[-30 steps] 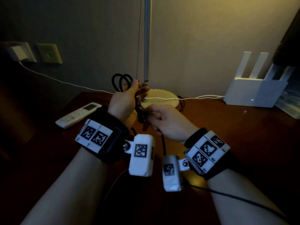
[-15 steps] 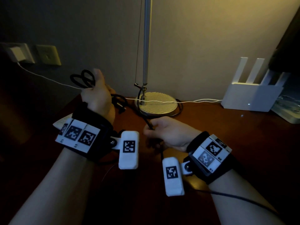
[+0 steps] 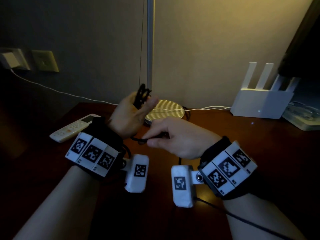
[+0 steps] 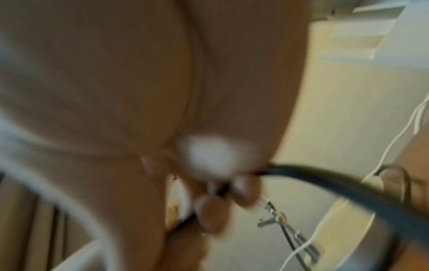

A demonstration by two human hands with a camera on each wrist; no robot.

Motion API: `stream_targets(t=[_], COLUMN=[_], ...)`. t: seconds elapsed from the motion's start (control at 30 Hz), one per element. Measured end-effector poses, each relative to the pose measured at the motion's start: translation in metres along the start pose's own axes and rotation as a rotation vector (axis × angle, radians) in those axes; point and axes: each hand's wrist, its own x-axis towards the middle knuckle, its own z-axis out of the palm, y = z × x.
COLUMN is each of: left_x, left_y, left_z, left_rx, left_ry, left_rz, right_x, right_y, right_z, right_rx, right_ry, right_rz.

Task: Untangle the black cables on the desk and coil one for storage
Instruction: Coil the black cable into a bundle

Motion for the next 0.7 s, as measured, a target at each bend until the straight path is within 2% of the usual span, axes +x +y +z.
stream_targets(t=[0.13,0.27,0.37,0.43,0.47,0.53,0.6,0.7], left_x=[-0.007,-0.017,-0.020,-0.017,-0.014,-0.008,-0.004,-0.001], left_y=[0.001,0.003,0.020,0.020,0.015,0.008,0.003,0.000], left_z=[-0.001,-0.001,0.002,0.001,0.000,0.000,-0.003,-0.002], left_rx=[0.025,-0.195,-0.215,-0.191,-0.185,-0.113,-0.110,-0.210], left_ry=[-0.209,-0.225,-0.409,-0.456,-0.423,-0.267,-0.117,-0.063], left_rz=[-0.009,-0.165,-0.050,-0.030,-0.041,-0.069,-0.178,-0.261], right_x=[0.001,0.004,0.006,0.006,0.006,0.007,0.007,0.006], right_y=[0.005,0.010,0.016,0.020,0.021,0.022,0.020,0.020], right_z=[-0.003,0.002,0.003,0.002,0.002,0.003,0.004,0.002], right_rx=[0.057,0.207,0.380,0.440,0.440,0.434,0.480,0.549], right_ry=[0.219,0.373,0.504,0.574,0.602,0.614,0.580,0.563], right_rz=[-0.086,-0.110,-0.114,-0.070,-0.055,-0.046,-0.041,-0.016])
